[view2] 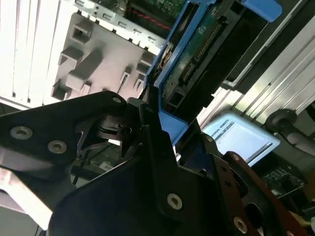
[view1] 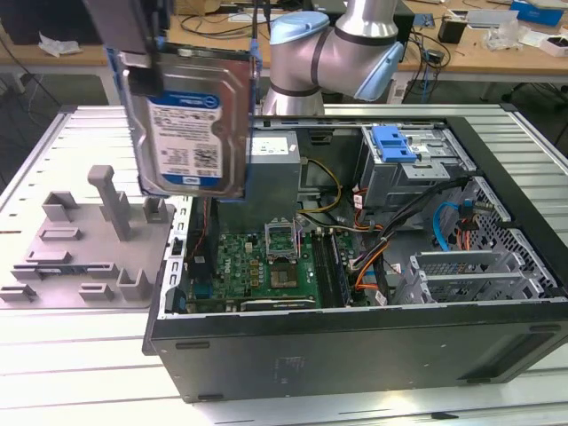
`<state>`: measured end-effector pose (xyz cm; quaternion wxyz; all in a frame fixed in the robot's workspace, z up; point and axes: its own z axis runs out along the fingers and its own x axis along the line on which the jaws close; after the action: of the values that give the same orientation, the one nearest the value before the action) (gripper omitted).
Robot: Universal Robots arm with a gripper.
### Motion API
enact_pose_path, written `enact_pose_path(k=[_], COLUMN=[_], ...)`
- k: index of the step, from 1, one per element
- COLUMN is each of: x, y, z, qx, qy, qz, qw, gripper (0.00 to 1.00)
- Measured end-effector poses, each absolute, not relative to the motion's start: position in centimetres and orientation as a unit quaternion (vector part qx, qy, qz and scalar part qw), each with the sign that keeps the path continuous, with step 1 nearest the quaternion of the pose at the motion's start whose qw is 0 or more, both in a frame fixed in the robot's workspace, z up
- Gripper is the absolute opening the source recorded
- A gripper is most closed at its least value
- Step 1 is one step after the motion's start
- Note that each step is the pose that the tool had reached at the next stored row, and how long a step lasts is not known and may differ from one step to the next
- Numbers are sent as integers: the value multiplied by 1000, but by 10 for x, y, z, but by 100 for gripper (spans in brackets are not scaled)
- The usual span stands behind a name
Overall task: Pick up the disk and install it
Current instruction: 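Pick up the disk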
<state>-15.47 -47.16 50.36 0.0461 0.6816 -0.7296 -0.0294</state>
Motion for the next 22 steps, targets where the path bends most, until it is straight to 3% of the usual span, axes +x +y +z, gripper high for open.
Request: enact_pose_path(k=[22], x=[-43], y=[-509], z=[504], qx=[682], qy=[-730], qz=[-31], qw=[48], gripper=[37])
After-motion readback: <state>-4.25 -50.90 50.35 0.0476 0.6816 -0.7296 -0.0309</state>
